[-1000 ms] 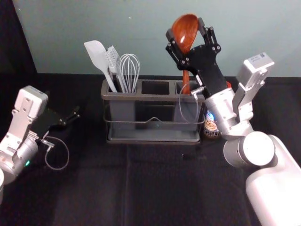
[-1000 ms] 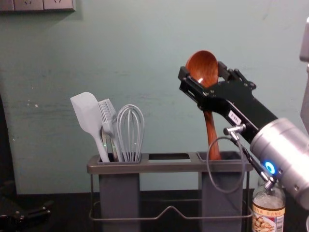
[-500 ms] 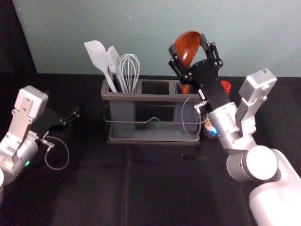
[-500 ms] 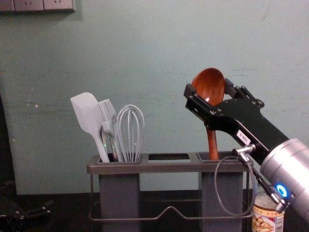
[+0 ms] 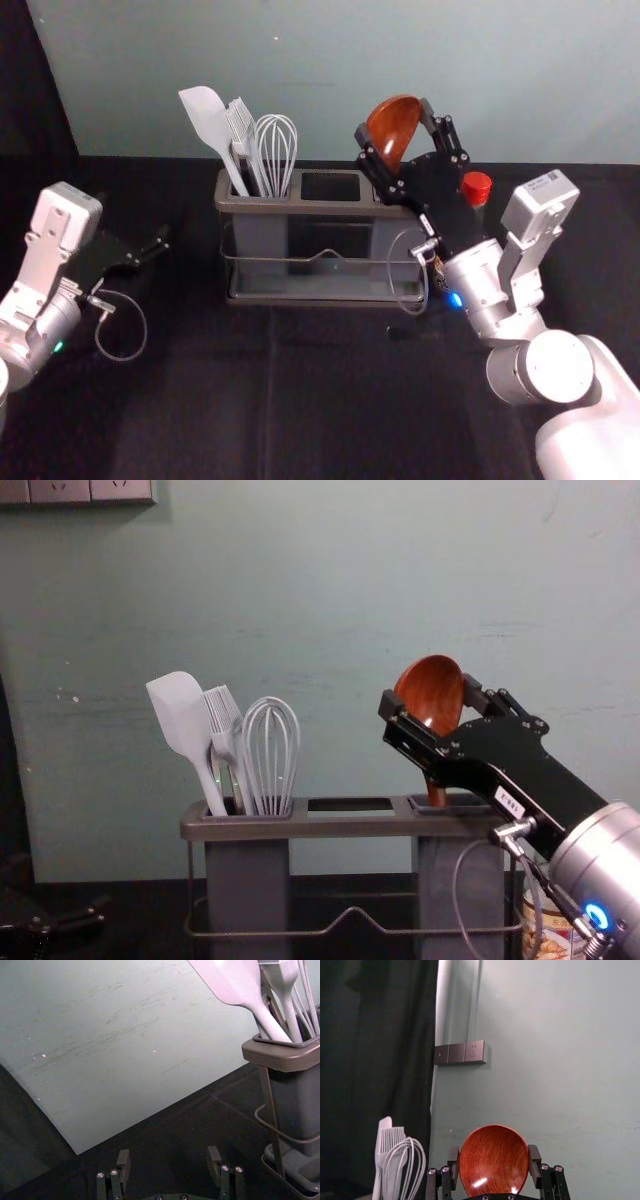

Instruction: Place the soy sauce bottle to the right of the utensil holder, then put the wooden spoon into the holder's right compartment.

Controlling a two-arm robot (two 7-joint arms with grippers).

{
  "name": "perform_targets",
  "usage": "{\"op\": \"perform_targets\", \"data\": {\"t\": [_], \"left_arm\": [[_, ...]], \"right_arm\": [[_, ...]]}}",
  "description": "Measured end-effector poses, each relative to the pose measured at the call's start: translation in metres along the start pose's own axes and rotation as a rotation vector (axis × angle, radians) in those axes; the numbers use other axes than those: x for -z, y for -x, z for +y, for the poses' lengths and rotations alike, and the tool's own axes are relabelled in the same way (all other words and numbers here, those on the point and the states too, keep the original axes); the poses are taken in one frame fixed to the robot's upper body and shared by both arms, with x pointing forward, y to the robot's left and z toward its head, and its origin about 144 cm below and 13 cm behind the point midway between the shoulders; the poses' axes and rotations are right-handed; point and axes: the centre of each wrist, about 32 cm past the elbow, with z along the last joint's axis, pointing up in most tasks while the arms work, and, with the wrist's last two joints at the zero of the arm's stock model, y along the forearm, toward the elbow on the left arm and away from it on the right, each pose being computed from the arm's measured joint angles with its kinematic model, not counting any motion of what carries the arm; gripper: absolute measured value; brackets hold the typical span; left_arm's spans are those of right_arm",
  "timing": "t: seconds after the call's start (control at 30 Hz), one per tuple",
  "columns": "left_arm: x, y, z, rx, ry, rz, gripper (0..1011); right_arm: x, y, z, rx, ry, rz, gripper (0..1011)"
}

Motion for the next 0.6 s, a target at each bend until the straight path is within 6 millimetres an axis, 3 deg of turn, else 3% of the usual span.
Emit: {"op": "perform_targets", "data": {"t": [0.6], "left_arm": [[0.000, 0.000, 0.000, 0.000, 0.000, 0.000, 1005]], "right_arm": [[0.000, 0.004, -0.017, 0.023, 0.014, 0.003, 839]]}}
